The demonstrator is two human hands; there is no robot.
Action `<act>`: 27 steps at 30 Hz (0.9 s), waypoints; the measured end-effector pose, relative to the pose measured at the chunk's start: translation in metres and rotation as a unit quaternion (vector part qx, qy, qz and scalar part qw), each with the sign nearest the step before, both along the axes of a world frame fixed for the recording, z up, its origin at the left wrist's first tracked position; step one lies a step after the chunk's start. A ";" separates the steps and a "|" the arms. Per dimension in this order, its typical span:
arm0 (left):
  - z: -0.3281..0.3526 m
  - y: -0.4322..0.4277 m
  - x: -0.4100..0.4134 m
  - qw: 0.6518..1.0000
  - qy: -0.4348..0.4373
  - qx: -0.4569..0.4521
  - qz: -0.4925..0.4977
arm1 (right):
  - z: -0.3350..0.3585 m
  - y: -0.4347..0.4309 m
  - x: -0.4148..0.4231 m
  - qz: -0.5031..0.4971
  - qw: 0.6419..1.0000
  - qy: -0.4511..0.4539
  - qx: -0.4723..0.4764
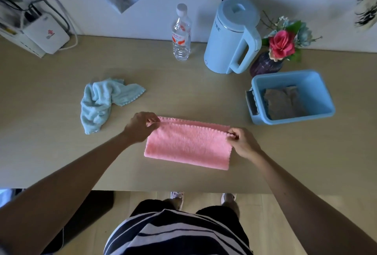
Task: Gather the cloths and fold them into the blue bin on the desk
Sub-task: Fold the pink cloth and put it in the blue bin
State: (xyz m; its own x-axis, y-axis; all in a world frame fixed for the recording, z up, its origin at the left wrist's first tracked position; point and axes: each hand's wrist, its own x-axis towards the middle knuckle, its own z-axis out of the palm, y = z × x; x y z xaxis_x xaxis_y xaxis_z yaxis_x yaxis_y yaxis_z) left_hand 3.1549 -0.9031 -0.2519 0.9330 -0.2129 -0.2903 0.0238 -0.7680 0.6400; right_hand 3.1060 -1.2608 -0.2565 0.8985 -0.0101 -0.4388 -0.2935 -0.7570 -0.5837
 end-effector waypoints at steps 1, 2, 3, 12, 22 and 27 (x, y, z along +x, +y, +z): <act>-0.003 -0.001 0.004 1.000 0.002 0.003 0.004 | -0.003 0.000 0.004 -0.006 1.000 0.002 0.001; -0.005 -0.002 0.007 1.000 0.005 0.007 0.004 | -0.005 0.001 0.008 -0.012 1.000 0.002 0.005; -0.008 -0.003 0.009 1.000 0.007 0.013 0.003 | -0.008 0.001 0.010 -0.018 1.000 0.005 0.009; -0.022 -0.008 0.026 0.998 -0.005 0.033 0.047 | -0.028 0.003 0.029 -0.087 0.996 -0.022 0.030; -0.049 -0.054 -0.019 0.955 -0.192 0.172 -0.146 | -0.027 0.047 -0.001 0.113 0.969 -0.175 -0.135; -0.080 -0.085 -0.072 0.973 -0.082 0.163 -0.138 | -0.061 0.083 -0.037 0.208 0.965 -0.077 -0.138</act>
State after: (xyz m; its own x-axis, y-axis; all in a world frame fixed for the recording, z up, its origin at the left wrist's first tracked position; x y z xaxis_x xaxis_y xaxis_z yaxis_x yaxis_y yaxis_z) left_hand 3.0832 -0.9881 -0.3317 0.8924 -0.3838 -0.2372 -0.2945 -0.8938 0.3383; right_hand 3.0688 -1.1779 -0.3174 0.9049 0.2675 -0.3311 0.1431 -0.9238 -0.3550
